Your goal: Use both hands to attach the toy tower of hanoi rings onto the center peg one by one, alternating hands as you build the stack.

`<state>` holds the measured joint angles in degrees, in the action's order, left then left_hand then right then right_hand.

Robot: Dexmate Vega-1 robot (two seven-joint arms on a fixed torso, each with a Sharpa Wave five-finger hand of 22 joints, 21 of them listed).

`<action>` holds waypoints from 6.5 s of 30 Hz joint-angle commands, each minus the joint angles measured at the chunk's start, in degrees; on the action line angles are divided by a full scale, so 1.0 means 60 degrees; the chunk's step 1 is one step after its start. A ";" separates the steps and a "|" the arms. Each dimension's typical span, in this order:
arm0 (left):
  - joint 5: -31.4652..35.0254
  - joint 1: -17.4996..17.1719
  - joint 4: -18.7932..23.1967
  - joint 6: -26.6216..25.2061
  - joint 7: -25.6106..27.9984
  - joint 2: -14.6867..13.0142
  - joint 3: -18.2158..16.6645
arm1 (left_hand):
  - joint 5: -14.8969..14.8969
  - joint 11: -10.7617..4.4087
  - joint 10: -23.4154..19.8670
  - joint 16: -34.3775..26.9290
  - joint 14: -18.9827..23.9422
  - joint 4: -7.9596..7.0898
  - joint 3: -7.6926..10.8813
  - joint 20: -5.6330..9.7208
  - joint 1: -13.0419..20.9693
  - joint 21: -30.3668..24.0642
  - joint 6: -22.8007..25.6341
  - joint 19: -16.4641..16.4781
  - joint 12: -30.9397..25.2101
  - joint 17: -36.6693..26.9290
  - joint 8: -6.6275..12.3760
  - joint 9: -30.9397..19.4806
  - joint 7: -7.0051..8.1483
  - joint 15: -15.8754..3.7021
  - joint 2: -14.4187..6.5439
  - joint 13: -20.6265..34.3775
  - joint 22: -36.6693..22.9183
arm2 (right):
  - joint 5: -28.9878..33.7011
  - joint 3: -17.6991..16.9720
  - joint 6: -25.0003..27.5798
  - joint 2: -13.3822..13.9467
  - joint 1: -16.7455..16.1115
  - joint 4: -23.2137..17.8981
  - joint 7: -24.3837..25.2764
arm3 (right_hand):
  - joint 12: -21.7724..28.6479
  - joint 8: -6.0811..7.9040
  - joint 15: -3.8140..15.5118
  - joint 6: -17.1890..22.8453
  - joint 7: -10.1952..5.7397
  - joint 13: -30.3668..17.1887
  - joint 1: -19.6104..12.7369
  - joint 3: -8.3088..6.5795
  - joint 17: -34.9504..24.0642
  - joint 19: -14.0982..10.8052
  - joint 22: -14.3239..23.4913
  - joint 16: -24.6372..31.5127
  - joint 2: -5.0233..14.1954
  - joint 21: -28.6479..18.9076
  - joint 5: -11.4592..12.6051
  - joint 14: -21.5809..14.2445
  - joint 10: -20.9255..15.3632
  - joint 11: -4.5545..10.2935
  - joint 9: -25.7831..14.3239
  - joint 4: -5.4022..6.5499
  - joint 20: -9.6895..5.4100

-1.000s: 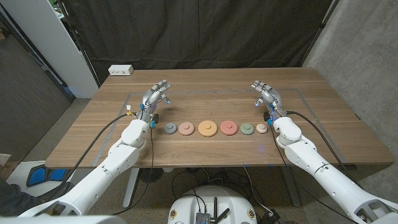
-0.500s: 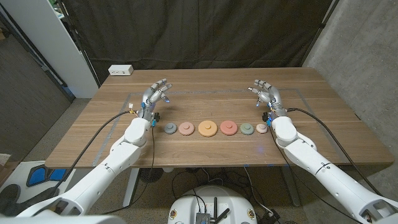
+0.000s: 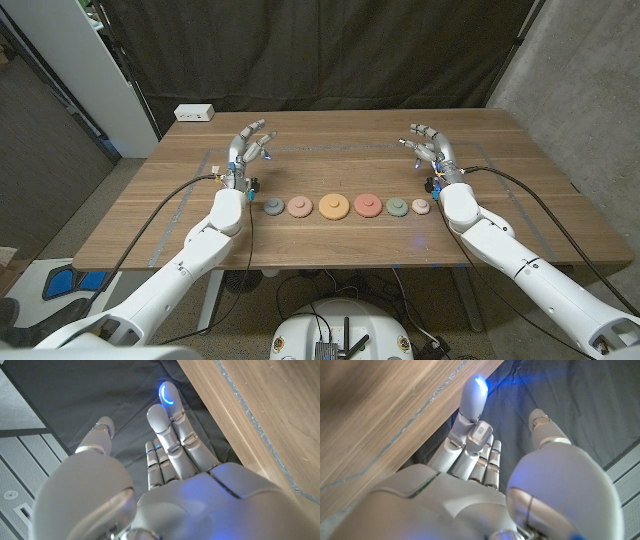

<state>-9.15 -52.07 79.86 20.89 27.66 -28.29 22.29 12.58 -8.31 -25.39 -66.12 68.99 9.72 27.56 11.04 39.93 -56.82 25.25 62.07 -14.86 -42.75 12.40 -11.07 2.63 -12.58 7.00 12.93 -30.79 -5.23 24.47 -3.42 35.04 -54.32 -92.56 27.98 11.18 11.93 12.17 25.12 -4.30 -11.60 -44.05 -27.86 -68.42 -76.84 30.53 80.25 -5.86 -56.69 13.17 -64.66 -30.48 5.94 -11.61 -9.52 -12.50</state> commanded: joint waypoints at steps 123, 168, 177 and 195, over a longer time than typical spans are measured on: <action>0.5710 0.0857 0.4653 -0.9435 -0.1123 -0.2475 0.2483 | 0.0136 -0.0123 -0.0364 -0.0435 -0.0183 -0.0091 -0.0890 0.0167 0.0173 -0.0654 0.0469 -0.0358 0.0388 0.0409 -0.0145 -0.0042 0.0189 0.0010 -0.0098 0.0075 0.0552 | 0.6722 0.2274 0.6610 0.1976 0.0777 -0.3602 -0.3129 | -0.0004 0.0023 0.0071 0.0114 -0.0077 -0.0101 -0.0404 -0.0060 0.0239 0.0272 -0.0641 -0.0880 0.0189 -0.0143 -0.0049 0.0123 0.0514 -0.0045 -0.0018 0.0035 -0.0023; 0.5878 0.0652 0.4660 -0.9081 -0.1317 -0.3025 0.2243 | 0.0246 0.0019 -0.0379 -0.0565 -0.0292 -0.0067 -0.1055 0.0179 0.0275 -0.0904 0.0492 -0.0481 0.0442 0.0544 -0.0187 -0.0050 0.0178 0.0011 -0.0094 0.0098 0.0753 | 0.7357 0.2843 0.8127 0.2478 0.0644 -0.5731 -0.5187 | -0.0068 -0.0092 0.0073 -0.0413 0.0190 -0.0118 -0.0510 0.0018 0.0244 0.0538 -0.0810 -0.1294 0.0010 -0.0241 0.0029 0.0276 0.1087 -0.0201 -0.0065 -0.0034 -0.0012; 0.5788 0.0558 0.4565 -0.8846 -0.1181 -0.2983 0.2116 | 0.0269 -0.0010 -0.0447 -0.0593 -0.0305 -0.0061 -0.1061 0.0176 0.0378 -0.0973 0.0526 -0.0501 0.0422 0.0603 -0.0174 -0.0052 0.0205 0.0011 -0.0130 0.0108 0.0788 | 0.7738 0.3142 0.8356 0.2529 0.0752 -0.6022 -0.5822 | -0.0074 -0.0117 0.0070 -0.0669 0.0246 -0.0135 -0.0639 0.0086 0.0282 0.0649 -0.0856 -0.1334 -0.0085 -0.0240 -0.0009 0.0286 0.1291 -0.0259 -0.0090 -0.0031 -0.0010; 0.5632 0.0440 0.4431 -0.8532 -0.1093 -0.3025 0.1968 | 0.0307 -0.0023 -0.0461 -0.0737 -0.0331 -0.0083 -0.1090 0.0171 0.0524 -0.1144 0.0523 -0.0611 0.0423 0.0593 -0.0175 -0.0060 0.0173 0.0011 -0.0219 0.0141 0.0857 | 0.8324 0.3483 0.8750 0.2513 0.0980 -0.6478 -0.7189 | -0.0063 -0.0110 0.0070 -0.1136 0.0397 -0.0145 -0.0743 0.0367 0.0257 0.0747 -0.0781 -0.1297 -0.0242 -0.0436 -0.0153 0.0129 0.1711 -0.0323 -0.0089 0.0034 -0.0008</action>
<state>25.38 -49.11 107.13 -31.64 20.70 -46.38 34.53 14.02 -8.39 -27.75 -70.00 67.22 9.18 21.18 9.52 42.40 -63.31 28.05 58.65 -12.46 -39.17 11.30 -11.34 3.59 -12.48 5.56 13.46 -25.75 42.39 43.88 47.21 50.24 -49.32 -129.70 -10.09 10.81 11.20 11.19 18.89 -1.91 -12.40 -48.18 -26.04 -65.89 -72.03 25.50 71.63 -7.15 -58.91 12.45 -62.73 -20.83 4.10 -12.01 -9.29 -12.58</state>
